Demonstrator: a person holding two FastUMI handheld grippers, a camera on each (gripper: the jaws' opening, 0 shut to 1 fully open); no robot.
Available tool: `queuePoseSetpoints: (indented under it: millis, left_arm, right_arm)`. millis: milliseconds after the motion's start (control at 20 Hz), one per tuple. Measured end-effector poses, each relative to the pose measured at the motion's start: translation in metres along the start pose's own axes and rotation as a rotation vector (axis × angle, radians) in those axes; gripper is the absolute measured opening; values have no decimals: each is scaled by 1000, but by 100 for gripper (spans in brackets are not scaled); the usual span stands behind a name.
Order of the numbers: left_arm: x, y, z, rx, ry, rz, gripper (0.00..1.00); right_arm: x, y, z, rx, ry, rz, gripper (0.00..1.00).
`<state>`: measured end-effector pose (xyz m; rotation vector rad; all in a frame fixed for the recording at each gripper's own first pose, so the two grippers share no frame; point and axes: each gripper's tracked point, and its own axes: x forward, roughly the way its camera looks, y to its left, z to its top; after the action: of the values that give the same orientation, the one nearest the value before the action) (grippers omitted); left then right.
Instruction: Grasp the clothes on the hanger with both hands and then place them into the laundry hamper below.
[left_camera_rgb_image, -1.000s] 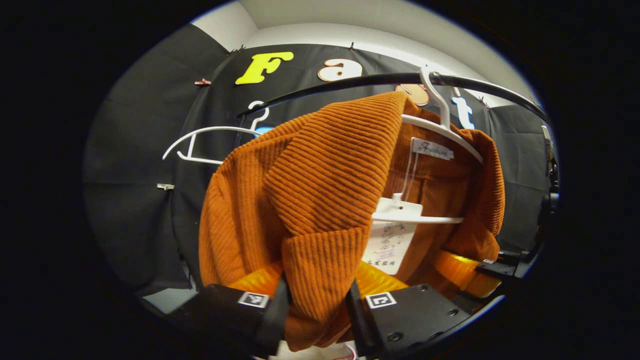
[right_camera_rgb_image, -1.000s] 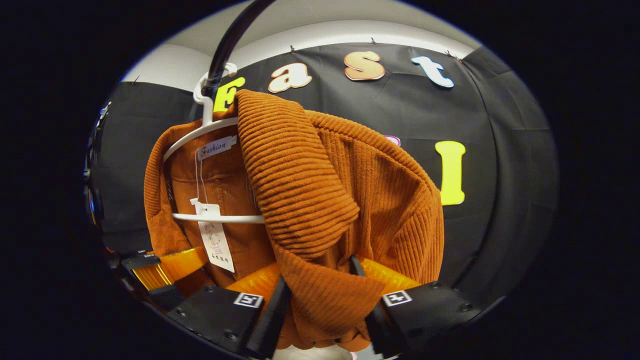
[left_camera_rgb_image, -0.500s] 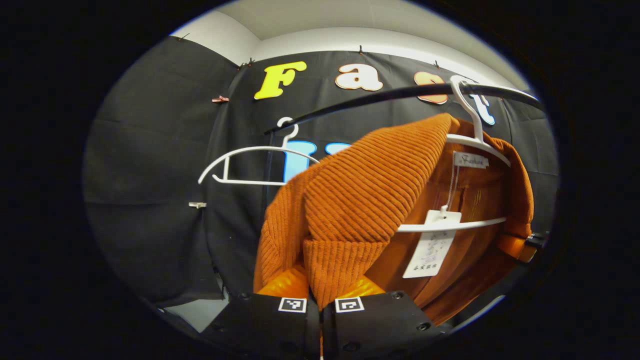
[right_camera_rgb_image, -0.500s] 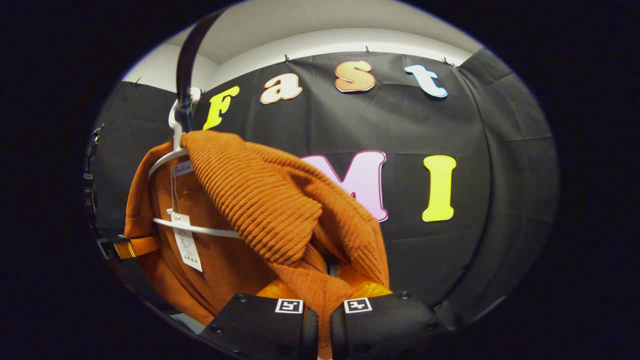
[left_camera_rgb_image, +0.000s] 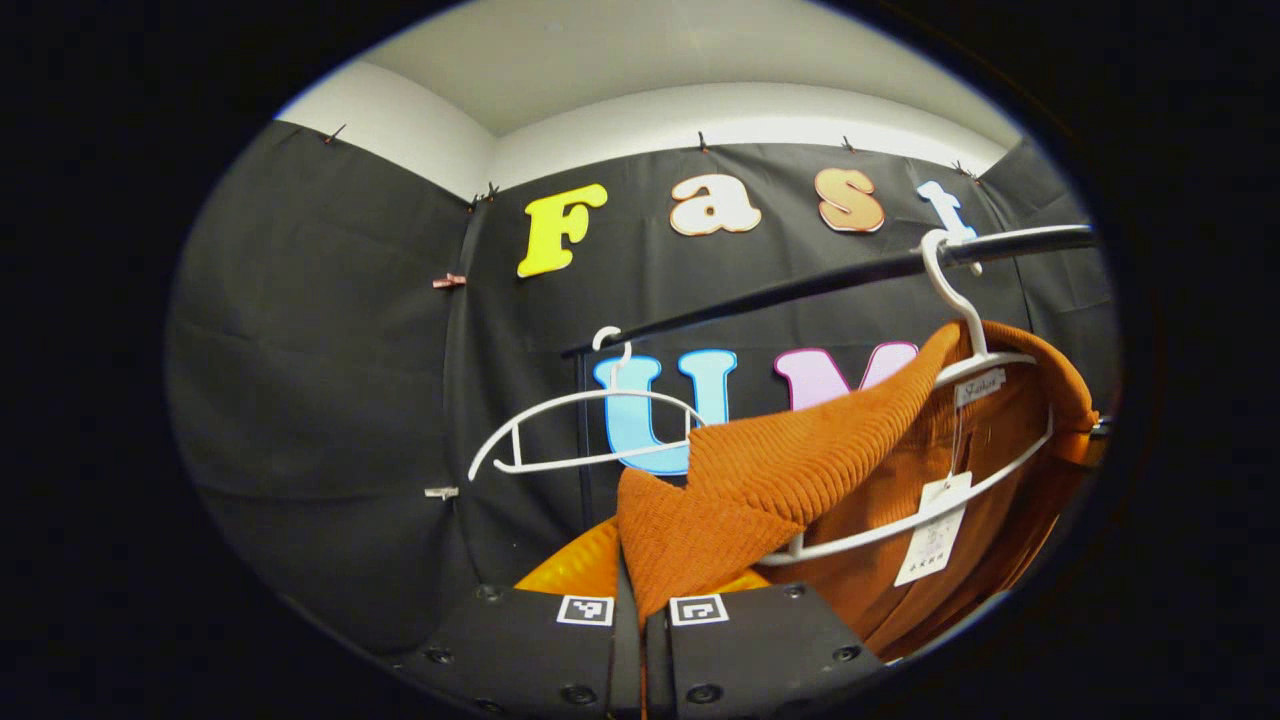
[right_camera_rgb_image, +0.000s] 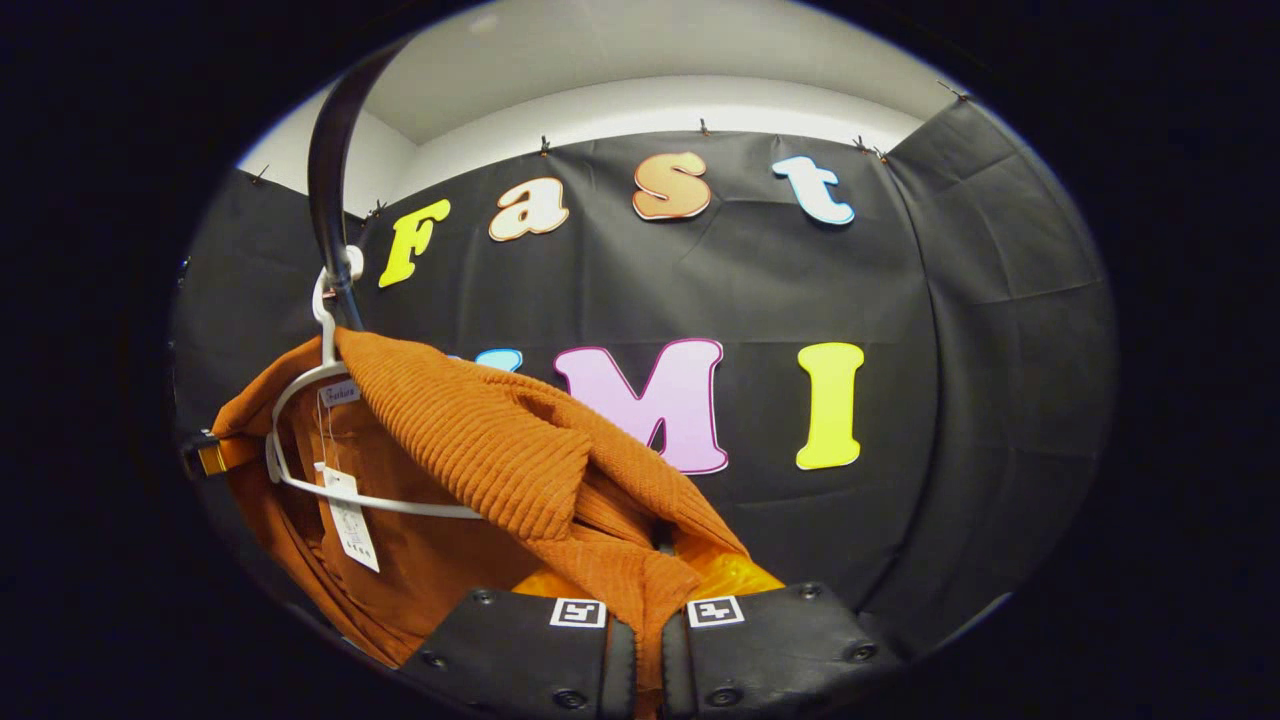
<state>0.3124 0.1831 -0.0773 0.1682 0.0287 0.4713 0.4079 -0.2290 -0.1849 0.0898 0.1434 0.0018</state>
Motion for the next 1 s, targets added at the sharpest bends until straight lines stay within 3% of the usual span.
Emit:
queuePoseSetpoints:
  millis: [50, 100, 300, 500, 600, 750, 900, 950, 1000]
  left_arm:
    - [4, 2, 4, 3, -8, -8, 7]
    - [9, 2, 7, 7, -5, -19, 6]
    - [29, 0, 19, 30, -32, -64, 7]
    - [59, -6, 6, 43, 0, -125, 6]
    - [76, -14, -3, 44, 33, -202, 8]
    - [100, -33, -20, -41, 133, -396, 6]
    - [132, -46, -36, -117, 212, -483, 6]
    - [141, -54, -41, -110, 217, -507, 7]
    - [146, -64, -53, -105, 231, -531, 6]
  right_arm:
    - [-1, 0, 4, 3, -6, 0, 10]
    - [-4, -2, 6, 2, -4, -6, 15]
    - [-4, -12, 16, 88, -57, 25, 15]
    - [14, -11, 4, 190, 3, 95, 11]
    - [18, -9, 14, 193, 6, 145, 15]
    - [24, -12, 12, 253, 24, 181, 15]
    - [22, -5, 14, 348, -1, 214, 15]
    - [23, -5, 15, 374, -6, 218, 19]
    - [23, -8, 15, 400, -11, 222, 15]
